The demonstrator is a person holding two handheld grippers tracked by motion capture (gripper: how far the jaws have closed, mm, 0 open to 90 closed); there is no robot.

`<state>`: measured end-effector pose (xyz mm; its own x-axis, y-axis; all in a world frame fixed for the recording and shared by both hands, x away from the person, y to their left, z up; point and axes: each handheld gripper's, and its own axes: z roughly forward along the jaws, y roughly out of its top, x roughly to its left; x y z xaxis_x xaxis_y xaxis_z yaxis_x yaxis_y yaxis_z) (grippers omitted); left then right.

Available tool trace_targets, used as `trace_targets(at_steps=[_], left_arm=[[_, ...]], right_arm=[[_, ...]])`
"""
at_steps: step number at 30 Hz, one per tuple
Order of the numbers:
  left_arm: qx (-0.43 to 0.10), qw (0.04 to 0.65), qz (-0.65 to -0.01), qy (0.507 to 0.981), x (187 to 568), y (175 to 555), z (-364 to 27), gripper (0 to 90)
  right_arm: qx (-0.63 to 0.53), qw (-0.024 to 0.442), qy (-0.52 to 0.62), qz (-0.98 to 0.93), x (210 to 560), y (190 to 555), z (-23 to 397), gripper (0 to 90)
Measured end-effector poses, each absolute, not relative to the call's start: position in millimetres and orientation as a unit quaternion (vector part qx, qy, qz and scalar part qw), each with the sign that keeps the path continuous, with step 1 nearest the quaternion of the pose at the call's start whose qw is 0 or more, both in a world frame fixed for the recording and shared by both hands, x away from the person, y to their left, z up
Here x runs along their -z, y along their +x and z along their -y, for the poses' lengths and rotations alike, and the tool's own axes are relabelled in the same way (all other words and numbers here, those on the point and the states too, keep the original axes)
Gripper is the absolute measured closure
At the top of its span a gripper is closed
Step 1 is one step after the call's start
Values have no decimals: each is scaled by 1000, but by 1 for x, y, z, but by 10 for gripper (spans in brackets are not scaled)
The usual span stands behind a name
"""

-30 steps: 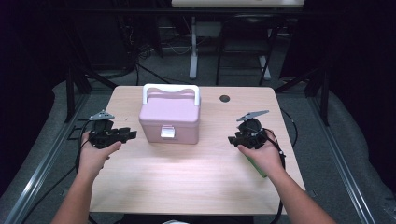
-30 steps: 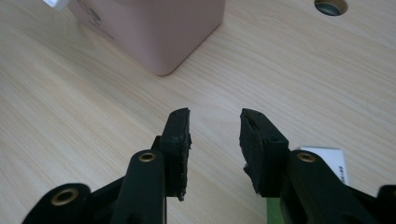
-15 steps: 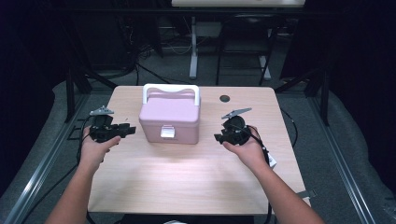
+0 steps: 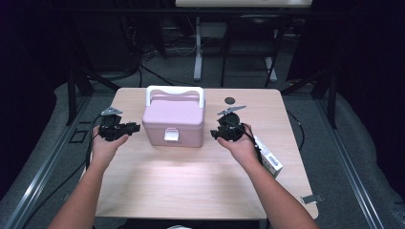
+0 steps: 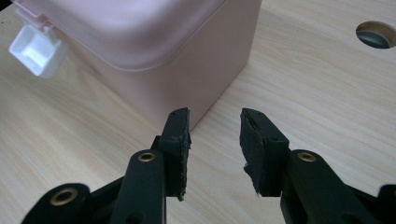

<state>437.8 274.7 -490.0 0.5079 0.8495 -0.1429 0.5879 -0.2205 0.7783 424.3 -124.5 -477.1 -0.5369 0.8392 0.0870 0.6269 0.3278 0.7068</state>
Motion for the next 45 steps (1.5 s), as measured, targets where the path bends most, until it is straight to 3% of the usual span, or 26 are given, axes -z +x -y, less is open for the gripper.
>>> trace_targets(at_steps=[32, 40, 45], left_arm=[[-135, 429, -472, 758, 511, 452, -256, 808], [-136, 428, -465, 763, 510, 448, -246, 871], [-142, 427, -468, 761, 510, 447, -243, 895]], right_arm=[[-375, 160, 498, -765, 508, 456, 112, 657], [-365, 187, 490, -769, 507, 453, 108, 849], [-351, 214, 481, -774, 507, 449, 101, 898]])
